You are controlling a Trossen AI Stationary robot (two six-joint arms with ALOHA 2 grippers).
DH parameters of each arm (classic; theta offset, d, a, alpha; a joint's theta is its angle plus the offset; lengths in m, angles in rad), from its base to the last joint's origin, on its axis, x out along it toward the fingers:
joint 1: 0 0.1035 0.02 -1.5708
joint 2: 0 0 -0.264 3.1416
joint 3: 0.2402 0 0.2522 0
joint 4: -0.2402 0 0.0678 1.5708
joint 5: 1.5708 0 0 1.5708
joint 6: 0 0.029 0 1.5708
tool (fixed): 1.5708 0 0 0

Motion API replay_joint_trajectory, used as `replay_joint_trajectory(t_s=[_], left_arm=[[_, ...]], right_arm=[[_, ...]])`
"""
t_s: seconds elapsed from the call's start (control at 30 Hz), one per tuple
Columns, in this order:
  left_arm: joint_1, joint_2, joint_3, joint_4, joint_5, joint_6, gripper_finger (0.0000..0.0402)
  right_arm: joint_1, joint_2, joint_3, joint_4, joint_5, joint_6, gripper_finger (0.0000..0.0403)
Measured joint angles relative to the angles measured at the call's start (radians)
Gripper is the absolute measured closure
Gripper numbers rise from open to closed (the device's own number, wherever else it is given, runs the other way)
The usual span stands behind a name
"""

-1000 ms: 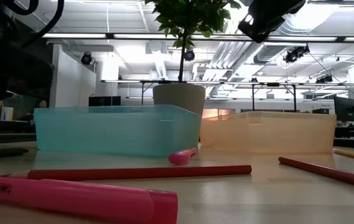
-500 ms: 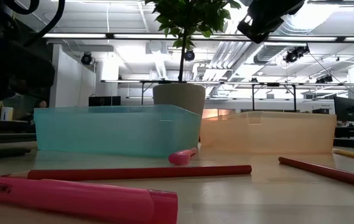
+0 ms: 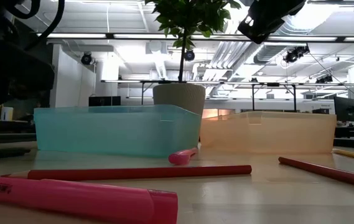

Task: Sort pens & pencils
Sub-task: Put the bottom black pen into the orange bin

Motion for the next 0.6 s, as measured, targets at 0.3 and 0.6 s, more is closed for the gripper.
replay_joint_trajectory(t_s=[0.3, 0.6], left_arm=[[-0.001, 0.004, 0.012, -0.023, -0.007, 0.003, 0.0362], [-0.002, 0.004, 0.024, -0.023, -0.047, 0.007, 0.0385]], right_arm=[[0.000, 0.000, 0.000, 0.005, 0.000, 0.000, 0.0318], [0.000, 0.000, 0.000, 0.009, 0.000, 0.000, 0.0318]])
